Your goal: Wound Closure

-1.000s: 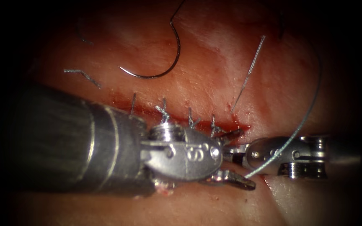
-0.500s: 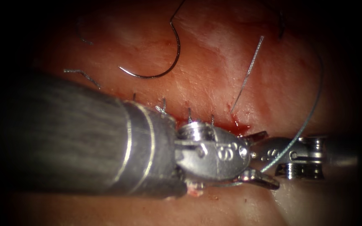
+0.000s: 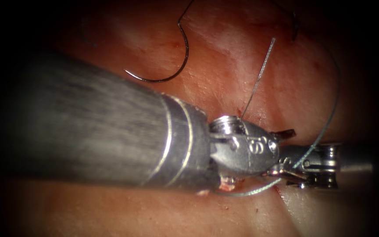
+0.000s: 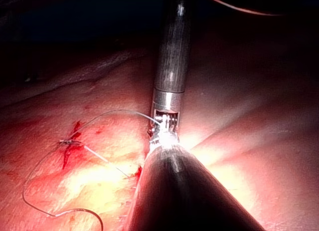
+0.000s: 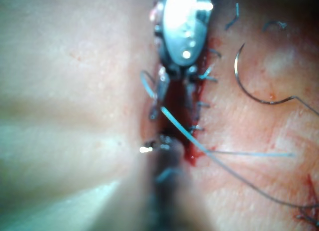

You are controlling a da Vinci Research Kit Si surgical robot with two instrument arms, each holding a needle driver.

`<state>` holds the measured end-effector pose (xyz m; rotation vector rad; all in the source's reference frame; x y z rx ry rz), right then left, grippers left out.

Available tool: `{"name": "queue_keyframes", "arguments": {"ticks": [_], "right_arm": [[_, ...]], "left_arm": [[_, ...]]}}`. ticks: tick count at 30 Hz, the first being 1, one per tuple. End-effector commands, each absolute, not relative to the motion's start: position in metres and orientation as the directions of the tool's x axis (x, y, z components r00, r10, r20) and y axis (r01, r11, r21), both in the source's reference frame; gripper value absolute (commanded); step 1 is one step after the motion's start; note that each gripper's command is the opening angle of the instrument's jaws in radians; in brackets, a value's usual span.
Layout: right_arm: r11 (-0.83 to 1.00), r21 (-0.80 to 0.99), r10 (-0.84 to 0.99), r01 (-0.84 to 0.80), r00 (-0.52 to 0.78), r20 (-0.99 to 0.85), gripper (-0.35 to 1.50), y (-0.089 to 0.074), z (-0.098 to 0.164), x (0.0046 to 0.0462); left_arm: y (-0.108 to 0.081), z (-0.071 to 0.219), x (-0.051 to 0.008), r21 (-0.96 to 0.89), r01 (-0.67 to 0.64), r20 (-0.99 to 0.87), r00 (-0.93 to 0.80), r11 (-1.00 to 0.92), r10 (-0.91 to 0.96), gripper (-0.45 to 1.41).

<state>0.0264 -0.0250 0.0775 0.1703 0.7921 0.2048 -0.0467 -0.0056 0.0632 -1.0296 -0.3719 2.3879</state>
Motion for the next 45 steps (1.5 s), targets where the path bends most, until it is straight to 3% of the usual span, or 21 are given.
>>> {"name": "queue_keyframes", "arguments": {"ticks": [1, 7, 13, 14, 15, 17, 26, 35, 38, 40, 41, 42, 45], "right_arm": [[0.967, 0.229, 0.244, -0.114, 0.683, -0.689, -0.35, -0.025, 0.078, 0.0272], [0.967, 0.23, 0.244, -0.113, 0.682, -0.689, -0.35, -0.025, 0.078, 0.0273], [0.967, 0.23, 0.244, -0.113, 0.683, -0.689, -0.35, -0.025, 0.078, 0.0273], [0.967, 0.23, 0.244, -0.113, 0.683, -0.689, -0.35, -0.025, 0.078, 0.0273], [0.967, 0.23, 0.244, -0.113, 0.683, -0.689, -0.35, -0.025, 0.078, 0.0273], [0.967, 0.23, 0.244, -0.113, 0.683, -0.689, -0.35, -0.025, 0.078, 0.0273], [0.967, 0.231, 0.243, -0.111, 0.682, -0.69, -0.35, -0.025, 0.078, 0.027], [0.967, 0.227, 0.243, -0.113, 0.671, -0.701, -0.35, -0.026, 0.077, 0.0232], [0.96, 0.244, 0.274, -0.134, 0.609, -0.745, -0.35, -0.026, 0.076, 0.0216], [0.952, 0.268, 0.304, -0.149, 0.574, -0.76, 0.44, -0.026, 0.074, 0.0204], [0.95, 0.273, 0.311, -0.153, 0.569, -0.762, 0.66, -0.025, 0.073, 0.0201], [0.944, 0.285, 0.33, -0.168, 0.55, -0.767, 1.0, -0.025, 0.072, 0.0195], [0.937, 0.301, 0.35, -0.179, 0.532, -0.771, 1.27, -0.024, 0.07, 0.0188]], "left_arm": [[-0.006, 0.064, -0.0473, -0.437, -0.347, -0.6, -0.575, -0.83, 0.556, 0.25], [-0.006, 0.064, -0.0479, -0.485, -0.319, -0.621, -0.53, -0.814, 0.578, 0.09], [-0.006, 0.065, -0.0482, -0.536, -0.293, -0.614, -0.508, -0.792, 0.604, 0.09], [-0.006, 0.065, -0.0482, -0.535, -0.287, -0.617, -0.509, -0.794, 0.6, -0.03], [-0.006, 0.065, -0.0482, -0.535, -0.287, -0.617, -0.509, -0.794, 0.6, -0.03], [-0.006, 0.065, -0.0478, -0.537, -0.274, -0.621, -0.512, -0.798, 0.593, -0.45], [-0.006, 0.064, -0.0454, -0.47, -0.204, -0.7, -0.506, -0.858, 0.504, -0.45], [-0.005, 0.062, -0.0406, -0.432, -0.18, -0.805, -0.366, -0.884, 0.468, -0.45], [-0.004, 0.062, -0.0388, -0.424, -0.207, -0.81, -0.35, -0.882, 0.471, -0.45], [-0.003, 0.063, -0.0371, -0.422, -0.216, -0.819, -0.327, -0.881, 0.472, -0.45], [-0.002, 0.063, -0.0366, -0.422, -0.217, -0.82, -0.321, -0.88, 0.473, -0.45], [-0.002, 0.063, -0.0358, -0.423, -0.221, -0.823, -0.311, -0.878, 0.475, -0.45], [-0.001, 0.063, -0.0346, -0.424, -0.224, -0.832, -0.286, -0.877, 0.475, -0.45]]}}
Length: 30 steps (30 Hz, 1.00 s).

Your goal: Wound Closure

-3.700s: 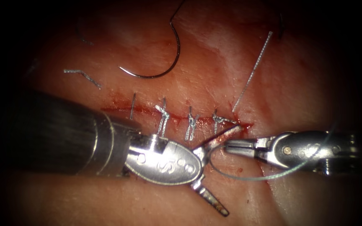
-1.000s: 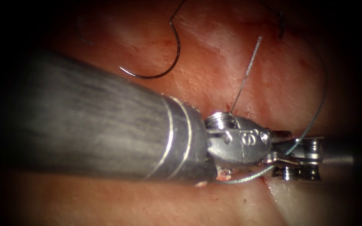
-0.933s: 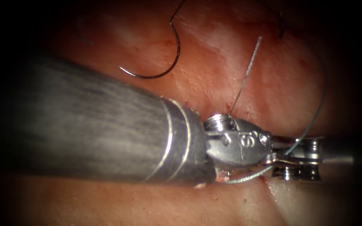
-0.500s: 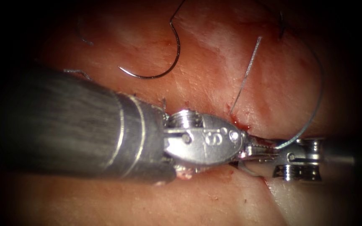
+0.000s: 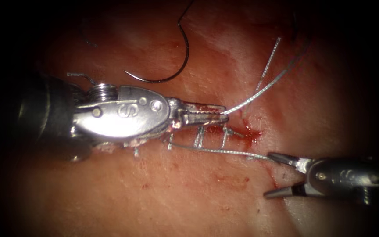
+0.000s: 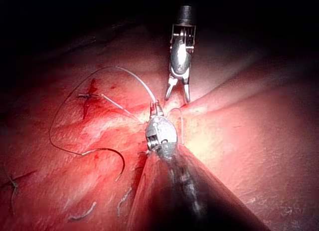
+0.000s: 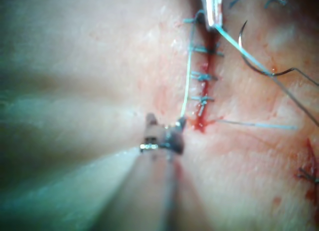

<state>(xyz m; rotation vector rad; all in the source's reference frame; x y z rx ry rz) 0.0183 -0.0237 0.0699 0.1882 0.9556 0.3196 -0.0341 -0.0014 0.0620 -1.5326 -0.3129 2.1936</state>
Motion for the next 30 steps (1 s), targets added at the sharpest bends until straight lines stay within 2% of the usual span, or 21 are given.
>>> {"name": "queue_keyframes", "arguments": {"ticks": [1, 3, 6, 7, 9, 10, 11, 12, 19, 22, 30], "right_arm": [[0.933, 0.311, 0.358, -0.179, 0.527, -0.77, 1.3, -0.024, 0.069, 0.0186], [0.921, 0.348, 0.387, -0.176, 0.516, -0.764, 1.38, -0.023, 0.068, 0.018], [0.918, 0.364, 0.392, -0.157, 0.503, -0.77, 1.37, -0.023, 0.067, 0.0177], [0.917, 0.369, 0.394, -0.152, 0.498, -0.773, 1.33, -0.023, 0.067, 0.0176], [0.913, 0.375, 0.405, -0.162, 0.472, -0.783, 1.13, -0.022, 0.067, 0.0177], [0.911, 0.377, 0.41, -0.167, 0.461, -0.787, 0.74, -0.021, 0.067, 0.0178], [0.906, 0.386, 0.422, -0.176, 0.46, -0.781, -0.13, -0.021, 0.067, 0.018], [0.904, 0.387, 0.427, -0.183, 0.46, -0.779, -0.35, -0.02, 0.067, 0.0183], [0.876, 0.35, 0.469, -0.332, 0.416, -0.779, -0.35, -0.016, 0.071, 0.023], [0.883, 0.344, 0.456, -0.32, 0.403, -0.794, -0.35, -0.016, 0.073, 0.0263], [0.894, 0.374, 0.442, -0.247, 0.354, -0.824, -0.35, -0.018, 0.073, 0.0317]], "left_arm": [[-0.001, 0.062, -0.0344, -0.426, -0.228, -0.834, -0.275, -0.875, 0.478, -0.45], [-0.001, 0.062, -0.0336, -0.429, -0.231, -0.842, -0.247, -0.873, 0.48, -0.45], [0.0, 0.061, -0.0332, -0.435, -0.237, -0.847, -0.221, -0.869, 0.484, -0.45], [0.0, 0.061, -0.0332, -0.435, -0.239, -0.849, -0.212, -0.868, 0.484, -0.45], [0.0, 0.061, -0.0334, -0.438, -0.241, -0.856, -0.183, -0.866, 0.484, -0.45], [0.0, 0.061, -0.0335, -0.439, -0.242, -0.858, -0.172, -0.865, 0.483, -0.45], [0.0, 0.061, -0.0338, -0.438, -0.236, -0.866, -0.148, -0.868, 0.478, -0.45], [0.0, 0.061, -0.034, -0.445, -0.237, -0.865, -0.135, -0.864, 0.483, -0.45], [0.0, 0.06, -0.0374, -0.526, -0.231, -0.841, 0.0, -0.819, 0.54, -0.45], [0.0, 0.06, -0.0391, -0.567, -0.225, -0.821, 0.078, -0.792, 0.566, -0.45], [0.002, 0.061, -0.0402, -0.575, -0.208, -0.818, 0.122, -0.791, 0.562, -0.45]]}}
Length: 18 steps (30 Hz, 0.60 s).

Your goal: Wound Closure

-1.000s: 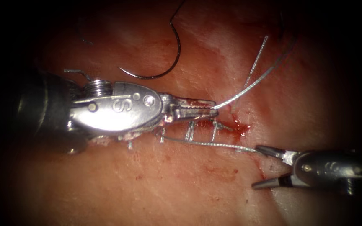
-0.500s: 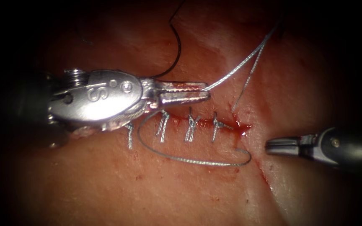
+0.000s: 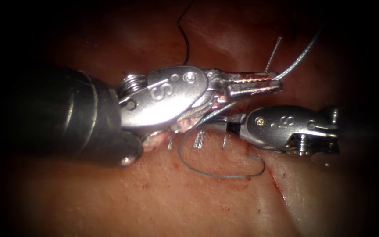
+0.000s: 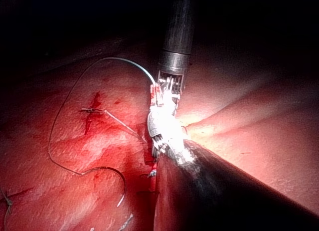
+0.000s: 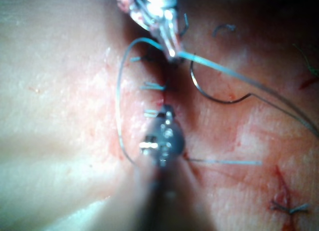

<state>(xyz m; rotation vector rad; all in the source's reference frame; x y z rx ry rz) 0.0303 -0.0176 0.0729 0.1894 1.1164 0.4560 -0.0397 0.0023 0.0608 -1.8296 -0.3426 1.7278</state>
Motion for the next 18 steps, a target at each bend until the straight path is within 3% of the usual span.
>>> {"name": "queue_keyframes", "arguments": {"ticks": [1, 7, 14, 16, 17, 18], "right_arm": [[0.895, 0.377, 0.441, -0.237, 0.351, -0.826, -0.35, -0.0182, 0.073, 0.0322], [0.911, 0.396, 0.409, -0.111, 0.345, -0.844, -0.35, -0.0208, 0.0718, 0.036], [0.916, 0.4, 0.386, -0.028, 0.328, -0.862, -0.2, -0.0214, 0.0716, 0.036], [0.917, 0.399, 0.385, -0.021, 0.313, -0.868, 0.04, -0.0213, 0.0715, 0.0359], [0.917, 0.398, 0.385, -0.018, 0.296, -0.874, 0.34, -0.0213, 0.0715, 0.0359], [0.918, 0.397, 0.385, -0.018, 0.288, -0.877, 0.47, -0.0213, 0.0714, 0.0358]], "left_arm": [[0.0025, 0.0616, -0.0403, -0.575, -0.203, -0.818, 0.122, -0.792, 0.562, -0.45], [0.0059, 0.0635, -0.0394, -0.558, -0.178, -0.83, 0.127, -0.811, 0.543, -0.45], [0.0081, 0.0668, -0.0387, -0.525, -0.159, -0.851, 0.122, -0.836, 0.511, -0.45], [0.0084, 0.068, -0.0387, -0.518, -0.158, -0.855, 0.12, -0.84, 0.505, -0.45], [0.0083, 0.0691, -0.0387, -0.51, -0.158, -0.86, 0.117, -0.845, 0.497, -0.45], [0.0081, 0.0699, -0.0388, -0.504, -0.159, -0.863, 0.115, -0.849, 0.491, -0.45]]}}
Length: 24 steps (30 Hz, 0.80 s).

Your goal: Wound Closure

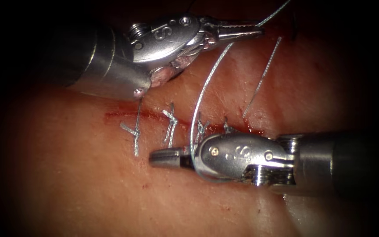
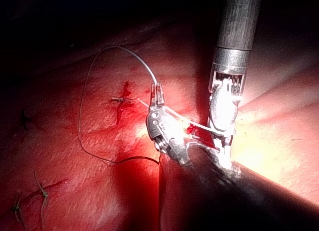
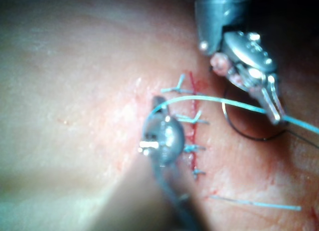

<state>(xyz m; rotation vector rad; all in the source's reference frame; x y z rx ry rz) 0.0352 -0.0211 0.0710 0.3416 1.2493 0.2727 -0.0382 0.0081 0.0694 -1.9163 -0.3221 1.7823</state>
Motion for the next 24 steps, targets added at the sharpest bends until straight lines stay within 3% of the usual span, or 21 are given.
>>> {"name": "queue_keyframes", "arguments": {"ticks": [1, 4, 13, 24], "right_arm": [[0.92, 0.391, 0.38, -0.017, 0.276, -0.883, 0.68, -0.0213, 0.0714, 0.0358], [0.915, 0.403, 0.395, -0.02, 0.241, -0.886, 0.93, -0.0209, 0.071, 0.0355], [0.9, 0.434, 0.435, -0.038, 0.07, -0.898, 0.83, -0.0184, 0.0683, 0.0325], [0.831, 0.481, 0.489, -0.277, -0.047, -0.871, 0.74, -0.0146, 0.0686, 0.0273]], "left_arm": [[0.0079, 0.0705, -0.0389, -0.499, -0.16, -0.866, 0.114, -0.852, 0.486, -0.45], [0.0069, 0.0734, -0.0391, -0.47, -0.162, -0.883, 0.105, -0.868, 0.458, -0.45], [0.0064, 0.0786, -0.0386, -0.442, -0.155, -0.897, 0.097, -0.884, 0.432, -0.45], [0.0038, 0.0776, -0.0379, -0.44, -0.141, -0.898, 0.097, -0.887, 0.429, -0.45]]}}
